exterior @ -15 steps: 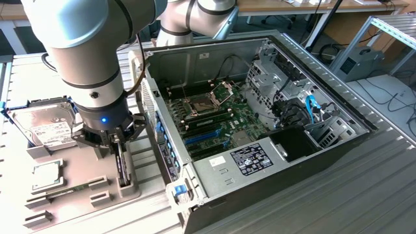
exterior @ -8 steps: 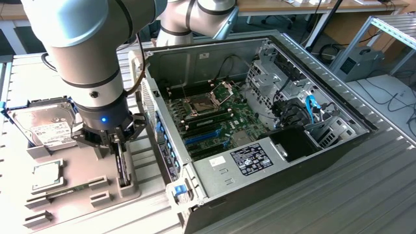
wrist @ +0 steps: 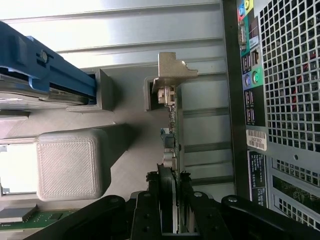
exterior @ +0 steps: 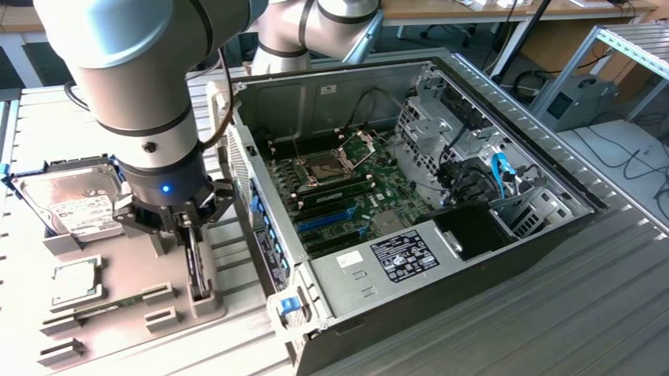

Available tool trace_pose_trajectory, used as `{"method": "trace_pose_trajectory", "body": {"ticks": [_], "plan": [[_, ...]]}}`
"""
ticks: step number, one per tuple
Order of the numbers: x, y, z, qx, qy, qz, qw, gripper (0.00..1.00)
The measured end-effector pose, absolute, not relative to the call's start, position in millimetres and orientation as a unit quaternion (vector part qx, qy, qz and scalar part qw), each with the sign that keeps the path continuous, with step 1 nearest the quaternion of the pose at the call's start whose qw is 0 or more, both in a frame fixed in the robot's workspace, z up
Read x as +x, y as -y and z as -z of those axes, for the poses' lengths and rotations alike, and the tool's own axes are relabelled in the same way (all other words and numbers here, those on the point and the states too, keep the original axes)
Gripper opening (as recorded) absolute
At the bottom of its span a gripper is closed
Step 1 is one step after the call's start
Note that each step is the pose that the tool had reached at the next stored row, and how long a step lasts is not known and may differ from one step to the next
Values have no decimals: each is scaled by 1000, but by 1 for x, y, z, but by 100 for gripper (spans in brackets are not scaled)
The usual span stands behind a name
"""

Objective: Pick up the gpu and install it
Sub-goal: 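Pick up the gpu and move the gpu toward the slot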

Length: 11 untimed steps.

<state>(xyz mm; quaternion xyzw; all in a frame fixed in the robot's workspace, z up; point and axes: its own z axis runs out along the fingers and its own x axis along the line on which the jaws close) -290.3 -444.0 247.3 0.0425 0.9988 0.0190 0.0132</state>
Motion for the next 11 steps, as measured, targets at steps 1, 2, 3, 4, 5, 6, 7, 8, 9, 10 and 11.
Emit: {"method": "trace_pose_trajectory", "body": {"ticks": [1,2,3,4,5,6,7,8,9,10,11], "plan": [[-290,444,-248,43,-999,-19,13,27],[-290,444,-248,43,-999,-19,13,27],[-290,444,-249,43,-999,-19,13,27],[-290,444,-249,43,-999,-19,13,27],[-290,444,-249,43,-999,-19,13,27],[-290,444,-250,43,-999,-19,13,27],[-290,444,-250,43,-999,-19,13,27],[-290,444,-250,43,-999,-19,13,27],[-290,444,-251,43,-999,-19,13,27],[-290,444,-251,43,-999,-19,13,27],[-290,444,-251,43,-999,-19,13,27]]}}
